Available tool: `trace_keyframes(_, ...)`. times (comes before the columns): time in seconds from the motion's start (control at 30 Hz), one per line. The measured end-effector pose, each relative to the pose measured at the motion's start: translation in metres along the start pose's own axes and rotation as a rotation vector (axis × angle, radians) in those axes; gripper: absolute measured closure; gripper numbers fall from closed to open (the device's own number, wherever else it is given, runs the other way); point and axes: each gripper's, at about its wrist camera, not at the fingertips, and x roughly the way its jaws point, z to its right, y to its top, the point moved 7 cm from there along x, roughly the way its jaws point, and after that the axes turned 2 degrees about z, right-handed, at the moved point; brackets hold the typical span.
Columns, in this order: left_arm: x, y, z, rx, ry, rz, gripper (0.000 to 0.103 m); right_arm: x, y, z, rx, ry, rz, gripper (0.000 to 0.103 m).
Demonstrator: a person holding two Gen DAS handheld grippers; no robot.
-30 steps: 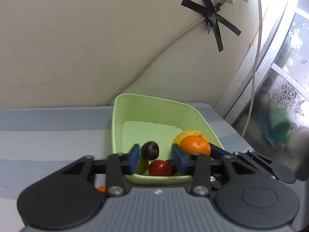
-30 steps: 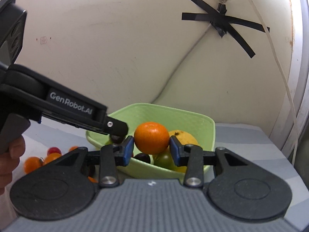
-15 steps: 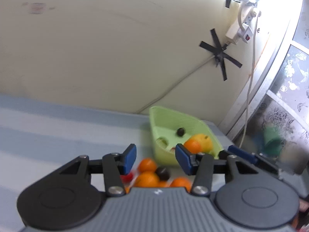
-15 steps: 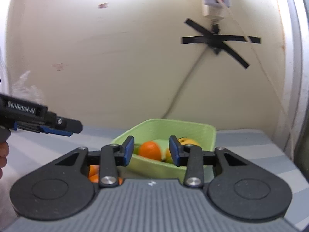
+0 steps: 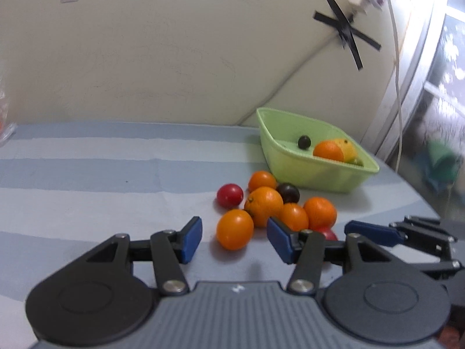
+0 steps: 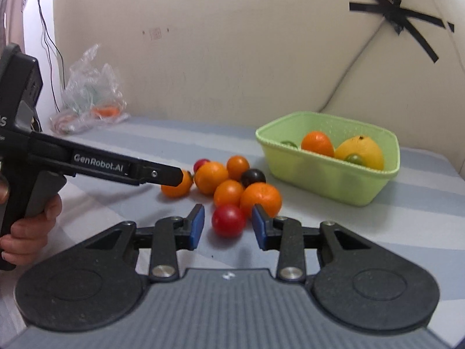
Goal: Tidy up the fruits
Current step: 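Grasp an orange cherry tomato with the left tool while the right tool grasps a red tomato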
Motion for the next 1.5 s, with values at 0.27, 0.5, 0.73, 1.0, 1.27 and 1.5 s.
trace_keyframes(0.27,0.015,-0.008,0.007,0.066,0.065,-0.009,0.072,0.018,-0.014,-0.009,-0.015,-0.010,-0.078,0.072)
trace_keyframes(0.5,-0.007,-0.025,0.020,0.046,0.021,-0.010,0.072,0.006,-0.015,-0.012,-0.030,-0.013,-0.052,0.073)
trace_keyframes(0.73,-0.027,-0.047,0.048,0.051,-0.066,-0.019,0.072,-0.027,-0.028,-0.019,-0.045,0.001,-0.034,0.073)
trace_keyframes(1.0,-0.026,-0.053,0.058,0.112,-0.027,0.023,0.072,-0.027,-0.036,-0.010,-0.024,-0.073,-0.027,0.073)
trace_keyframes(1.27,-0.026,-0.053,0.059,0.119,-0.021,0.027,0.072,-0.028,-0.036,-0.013,-0.055,-0.102,-0.016,0.072)
trace_keyframes(1.5,-0.026,-0.053,0.058,0.109,-0.026,0.028,0.072,-0.027,-0.036,-0.014,-0.050,-0.105,-0.018,0.072)
